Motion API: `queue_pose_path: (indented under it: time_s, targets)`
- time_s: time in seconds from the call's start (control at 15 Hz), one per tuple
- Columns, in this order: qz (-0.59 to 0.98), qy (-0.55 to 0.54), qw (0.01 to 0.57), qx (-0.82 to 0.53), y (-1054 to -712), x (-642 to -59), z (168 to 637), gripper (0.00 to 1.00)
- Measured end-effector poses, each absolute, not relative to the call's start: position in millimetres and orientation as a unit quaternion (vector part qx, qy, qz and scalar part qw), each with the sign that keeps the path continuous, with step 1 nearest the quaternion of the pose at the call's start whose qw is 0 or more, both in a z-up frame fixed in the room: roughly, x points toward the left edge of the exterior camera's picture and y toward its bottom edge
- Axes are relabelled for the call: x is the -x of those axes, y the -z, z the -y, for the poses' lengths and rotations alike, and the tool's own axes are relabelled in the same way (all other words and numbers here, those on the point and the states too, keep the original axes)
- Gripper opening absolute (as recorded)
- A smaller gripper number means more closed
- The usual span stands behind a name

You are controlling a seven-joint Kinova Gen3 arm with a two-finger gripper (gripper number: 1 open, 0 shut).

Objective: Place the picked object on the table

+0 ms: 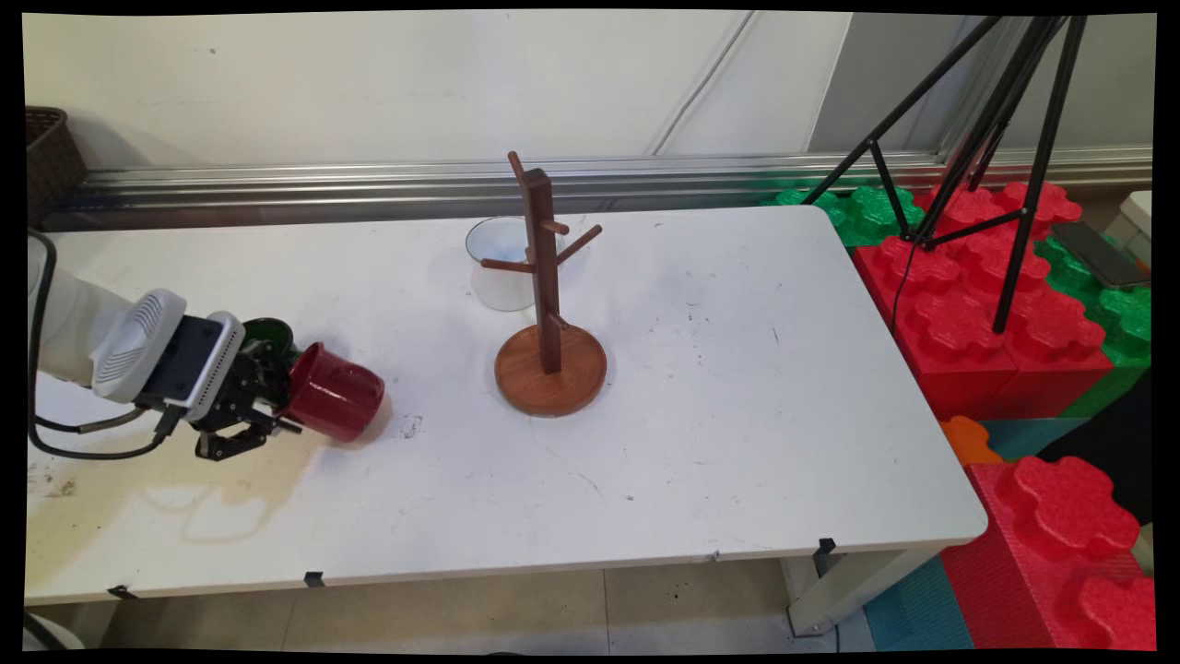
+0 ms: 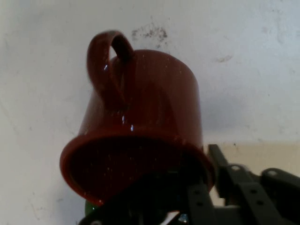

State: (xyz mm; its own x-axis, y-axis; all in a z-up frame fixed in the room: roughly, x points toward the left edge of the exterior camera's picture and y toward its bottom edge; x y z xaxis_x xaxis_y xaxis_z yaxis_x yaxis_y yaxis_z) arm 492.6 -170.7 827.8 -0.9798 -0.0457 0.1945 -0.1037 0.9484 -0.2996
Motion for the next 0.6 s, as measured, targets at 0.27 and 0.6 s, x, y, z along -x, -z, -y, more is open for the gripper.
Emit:
queue_pose_path:
  time_s: [0.27, 0.6]
  targets:
    - [0.983, -0.156, 0.094, -0.035, -826.3, -491.3, 171.9, 1.00]
    - [0.982, -0.158, 0.097, -0.039, -826.8, -490.5, 174.4, 1.00]
